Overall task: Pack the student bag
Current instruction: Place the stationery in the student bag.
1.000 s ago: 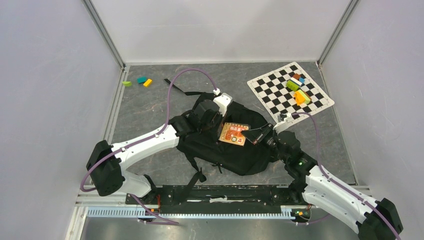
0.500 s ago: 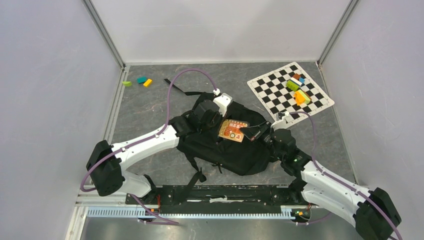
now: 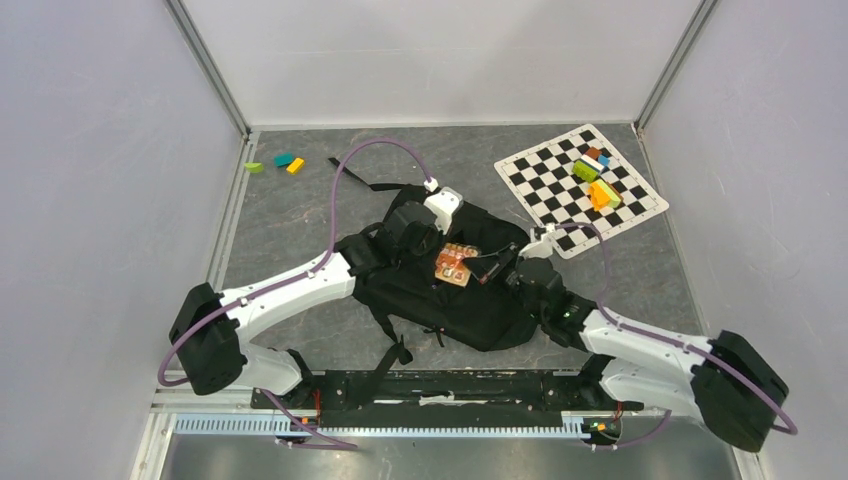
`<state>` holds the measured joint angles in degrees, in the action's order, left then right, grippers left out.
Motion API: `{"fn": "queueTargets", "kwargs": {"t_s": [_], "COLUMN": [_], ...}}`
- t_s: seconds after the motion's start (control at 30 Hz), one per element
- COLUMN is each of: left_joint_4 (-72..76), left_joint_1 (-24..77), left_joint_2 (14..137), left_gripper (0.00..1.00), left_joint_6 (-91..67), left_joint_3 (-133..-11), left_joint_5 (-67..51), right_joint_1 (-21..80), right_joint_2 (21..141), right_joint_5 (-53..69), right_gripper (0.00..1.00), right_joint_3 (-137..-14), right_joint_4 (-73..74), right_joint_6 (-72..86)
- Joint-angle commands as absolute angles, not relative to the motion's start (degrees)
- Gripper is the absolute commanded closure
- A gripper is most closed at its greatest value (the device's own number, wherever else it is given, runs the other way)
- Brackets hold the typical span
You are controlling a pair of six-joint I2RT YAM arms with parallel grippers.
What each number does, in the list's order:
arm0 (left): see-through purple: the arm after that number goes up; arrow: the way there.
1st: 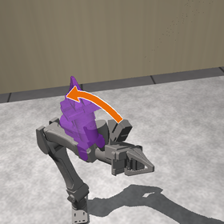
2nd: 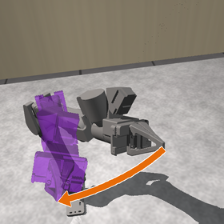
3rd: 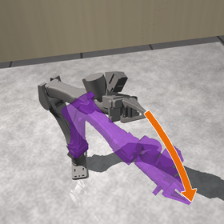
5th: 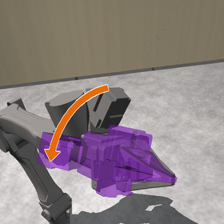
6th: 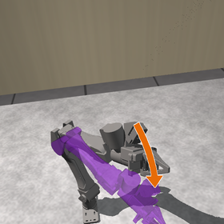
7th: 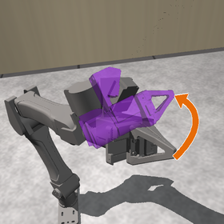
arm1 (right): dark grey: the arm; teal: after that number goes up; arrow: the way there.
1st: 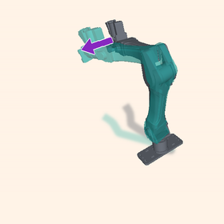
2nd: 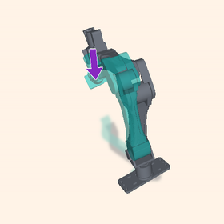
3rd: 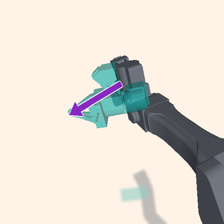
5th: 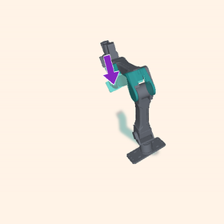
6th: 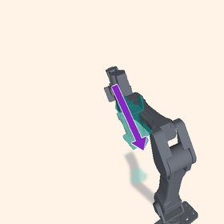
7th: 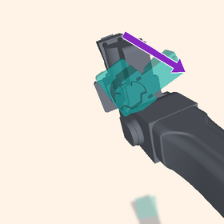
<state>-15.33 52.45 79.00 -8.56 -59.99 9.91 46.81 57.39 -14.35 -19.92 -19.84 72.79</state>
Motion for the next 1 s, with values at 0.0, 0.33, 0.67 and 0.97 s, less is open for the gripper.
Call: {"fn": "queueTargets", "kwargs": {"t_s": [0.0,0.33,0.67,0.97], "left_joint_4": [-9.1,-9.1,-9.9,-11.5], "left_joint_1": [52.5,52.5,52.5,52.4], "left_joint_2": [76.2,76.1,75.1,70.6], "left_gripper": [0.98,0.98,0.52,0.00], "left_joint_6": [-10.4,-10.7,-9.3,-7.2], "left_joint_3": [-60.0,-60.1,-60.3,-59.1], "left_joint_5": [7.9,7.6,11.7,16.7], "right_joint_1": [49.9,53.1,53.1,53.1], "right_joint_2": [64.8,78.3,71.6,51.5], "right_joint_5": [-20.0,-19.8,-20.0,-24.2], "right_gripper": [1.00,1.00,0.57,0.21], "right_joint_3": [-25.9,-32.1,-30.1,-21.4], "right_joint_4": [-26.2,-35.0,-29.0,-13.5], "right_joint_6": [72.5,71.9,67.7,65.3]}}
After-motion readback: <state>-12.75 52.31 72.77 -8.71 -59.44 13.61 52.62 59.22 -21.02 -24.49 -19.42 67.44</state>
